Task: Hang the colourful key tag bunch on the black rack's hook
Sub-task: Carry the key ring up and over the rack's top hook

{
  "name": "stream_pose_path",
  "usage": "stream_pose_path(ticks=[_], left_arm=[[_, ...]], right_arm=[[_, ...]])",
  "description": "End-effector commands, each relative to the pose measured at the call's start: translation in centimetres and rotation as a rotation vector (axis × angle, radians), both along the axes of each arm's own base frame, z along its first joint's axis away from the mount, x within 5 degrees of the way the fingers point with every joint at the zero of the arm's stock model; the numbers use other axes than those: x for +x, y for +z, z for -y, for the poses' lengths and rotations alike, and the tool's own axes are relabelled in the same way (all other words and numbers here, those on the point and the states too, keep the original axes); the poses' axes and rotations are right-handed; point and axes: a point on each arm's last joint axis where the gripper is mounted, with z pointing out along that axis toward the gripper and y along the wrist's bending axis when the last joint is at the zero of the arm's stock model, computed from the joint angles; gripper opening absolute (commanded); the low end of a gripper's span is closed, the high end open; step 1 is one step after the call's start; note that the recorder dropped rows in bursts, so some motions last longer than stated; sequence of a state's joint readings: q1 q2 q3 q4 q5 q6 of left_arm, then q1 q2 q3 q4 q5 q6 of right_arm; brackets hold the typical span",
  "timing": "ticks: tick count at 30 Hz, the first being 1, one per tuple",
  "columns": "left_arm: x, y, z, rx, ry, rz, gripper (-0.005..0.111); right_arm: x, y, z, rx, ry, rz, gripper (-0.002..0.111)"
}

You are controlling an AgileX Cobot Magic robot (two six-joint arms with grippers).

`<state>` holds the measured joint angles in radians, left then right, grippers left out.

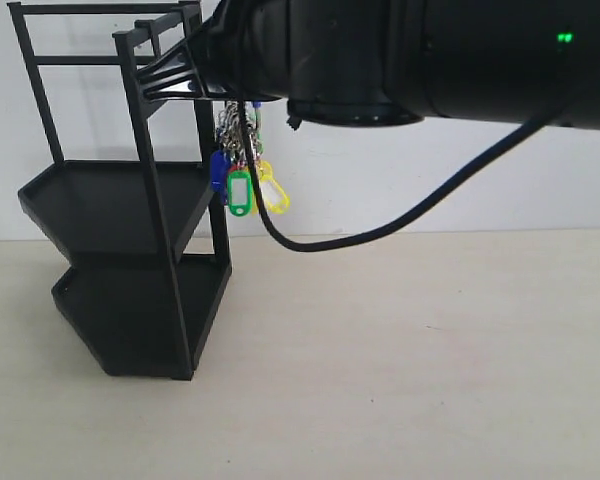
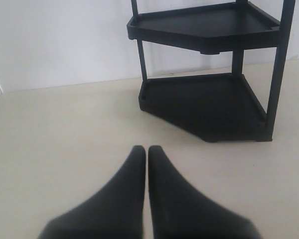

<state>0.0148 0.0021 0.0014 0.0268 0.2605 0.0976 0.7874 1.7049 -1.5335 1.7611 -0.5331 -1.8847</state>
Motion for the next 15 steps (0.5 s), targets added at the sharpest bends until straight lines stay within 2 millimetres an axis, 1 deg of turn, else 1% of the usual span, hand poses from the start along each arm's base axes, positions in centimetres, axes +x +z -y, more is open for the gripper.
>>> stream_pose_path(ticks=[1, 6, 9, 15], left_arm=[[0.0, 0.1, 0.0, -0.004, -0.002, 0.01, 0.004], [0.0, 0.1, 0.0, -0.004, -0.002, 0.01, 0.004], [0.0, 0.1, 0.0, -0.004, -0.002, 0.01, 0.004], [0.0, 0.1, 0.0, -0.004, -0.002, 0.01, 0.004]], right_arm=[[0.3, 0.3, -0.6, -0.013, 0.018, 0.025, 0.0], [0.7, 0.6, -1.8, 0.0, 0.059, 0.041, 0.0], [1.0, 0.2, -2.7, -0.036, 0.065, 0.048, 0.0], [1.3, 0.2, -4.0, -0.136, 0.007, 0.076, 0.0]])
